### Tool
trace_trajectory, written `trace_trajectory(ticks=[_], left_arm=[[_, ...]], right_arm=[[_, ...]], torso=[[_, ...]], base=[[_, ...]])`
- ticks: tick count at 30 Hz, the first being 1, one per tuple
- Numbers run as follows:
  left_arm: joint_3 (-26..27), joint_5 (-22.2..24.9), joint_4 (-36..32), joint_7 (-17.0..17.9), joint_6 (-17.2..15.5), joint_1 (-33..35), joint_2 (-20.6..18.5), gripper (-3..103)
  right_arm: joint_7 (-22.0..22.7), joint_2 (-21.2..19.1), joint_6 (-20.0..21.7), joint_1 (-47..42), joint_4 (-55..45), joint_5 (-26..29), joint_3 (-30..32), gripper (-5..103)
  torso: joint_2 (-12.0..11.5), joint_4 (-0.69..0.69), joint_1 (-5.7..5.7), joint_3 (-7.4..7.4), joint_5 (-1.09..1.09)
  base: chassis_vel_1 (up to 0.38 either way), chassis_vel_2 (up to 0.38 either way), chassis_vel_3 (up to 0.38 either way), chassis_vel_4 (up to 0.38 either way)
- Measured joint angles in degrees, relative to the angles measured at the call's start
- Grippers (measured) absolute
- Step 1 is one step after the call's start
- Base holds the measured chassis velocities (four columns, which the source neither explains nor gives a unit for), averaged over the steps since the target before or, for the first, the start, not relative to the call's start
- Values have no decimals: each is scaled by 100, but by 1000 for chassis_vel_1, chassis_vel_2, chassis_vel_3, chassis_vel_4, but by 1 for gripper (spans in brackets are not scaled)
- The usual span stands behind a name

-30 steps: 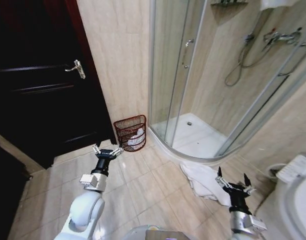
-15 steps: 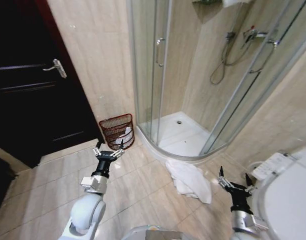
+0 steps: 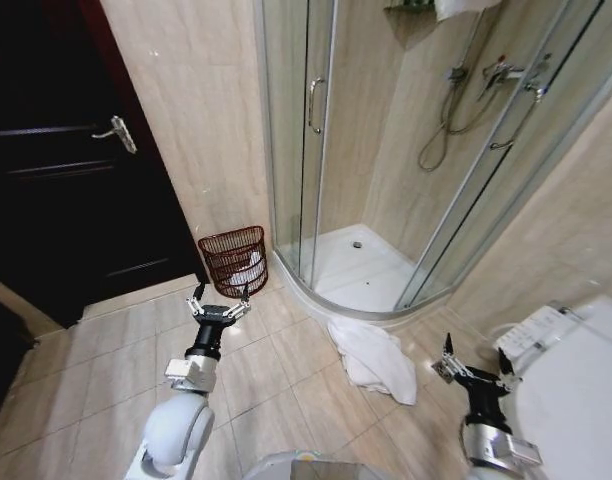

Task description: Discard the used towel into the hamper.

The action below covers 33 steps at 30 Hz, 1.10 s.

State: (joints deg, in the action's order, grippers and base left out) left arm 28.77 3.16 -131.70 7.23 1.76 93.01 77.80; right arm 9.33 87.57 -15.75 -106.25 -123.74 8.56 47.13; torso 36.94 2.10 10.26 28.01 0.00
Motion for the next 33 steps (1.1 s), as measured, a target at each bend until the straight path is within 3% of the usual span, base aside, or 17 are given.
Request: trace_trajectory(ticks=[13, 19, 33], left_arm=[[-154, 15, 36, 115, -60, -112, -58, 100], [-250, 446, 43, 126, -116, -162, -83, 100], [-350, 510, 168, -30, -139, -247, -137, 100]], right_arm=[[30, -95, -9, 62, 62, 191, 133, 100], [15, -105, -4, 126, 158, 233, 108, 100], [-22, -178, 11, 219, 275, 320, 107, 100]], torso=[[0, -2, 2, 1, 0], [8, -2, 4, 5, -1], [248, -1, 109, 137, 0]], base=[[-54, -43, -32, -40], [0, 0, 0, 0], [0, 0, 0, 0]])
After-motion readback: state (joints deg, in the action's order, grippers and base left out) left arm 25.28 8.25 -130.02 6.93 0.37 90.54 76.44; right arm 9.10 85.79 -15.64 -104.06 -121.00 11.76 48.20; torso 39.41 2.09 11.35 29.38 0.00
